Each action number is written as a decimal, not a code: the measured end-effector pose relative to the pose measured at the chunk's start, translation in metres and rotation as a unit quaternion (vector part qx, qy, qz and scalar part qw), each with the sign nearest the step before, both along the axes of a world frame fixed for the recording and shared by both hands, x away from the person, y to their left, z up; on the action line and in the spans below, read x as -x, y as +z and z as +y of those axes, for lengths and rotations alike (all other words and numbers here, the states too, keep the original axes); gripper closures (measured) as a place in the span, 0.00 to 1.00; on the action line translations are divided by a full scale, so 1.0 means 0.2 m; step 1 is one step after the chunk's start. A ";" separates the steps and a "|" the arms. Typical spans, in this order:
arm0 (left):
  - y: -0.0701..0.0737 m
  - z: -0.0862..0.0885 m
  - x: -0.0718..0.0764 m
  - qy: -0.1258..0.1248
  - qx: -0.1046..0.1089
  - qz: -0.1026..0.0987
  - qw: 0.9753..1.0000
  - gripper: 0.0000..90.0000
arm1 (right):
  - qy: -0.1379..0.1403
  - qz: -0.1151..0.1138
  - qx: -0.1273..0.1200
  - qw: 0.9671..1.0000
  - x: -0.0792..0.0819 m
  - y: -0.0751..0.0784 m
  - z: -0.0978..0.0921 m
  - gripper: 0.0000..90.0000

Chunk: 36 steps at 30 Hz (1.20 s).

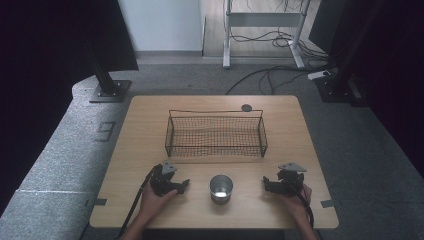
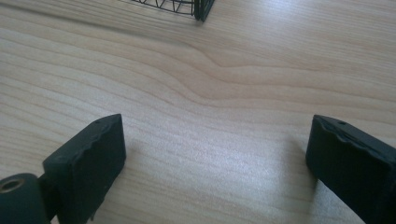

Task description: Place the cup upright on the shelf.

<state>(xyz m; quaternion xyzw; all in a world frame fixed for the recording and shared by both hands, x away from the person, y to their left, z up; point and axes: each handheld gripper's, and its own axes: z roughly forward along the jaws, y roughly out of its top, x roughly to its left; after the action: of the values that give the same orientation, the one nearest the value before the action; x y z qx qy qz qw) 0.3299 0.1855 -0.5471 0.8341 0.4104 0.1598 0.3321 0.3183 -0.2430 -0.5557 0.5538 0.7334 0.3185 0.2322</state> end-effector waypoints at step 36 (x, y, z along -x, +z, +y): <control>0.00 0.00 0.00 -0.001 0.000 0.000 1.000 0.16 | 0.089 -0.079 -0.069 0.990 0.24 0.24 0.11 0.20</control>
<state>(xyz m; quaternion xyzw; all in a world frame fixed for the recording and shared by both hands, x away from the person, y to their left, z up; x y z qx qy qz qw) 0.3301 0.1853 -0.5471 0.8344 0.4100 0.1594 0.3320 0.2710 -0.2212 -0.5087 0.4737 0.7355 0.4308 0.2216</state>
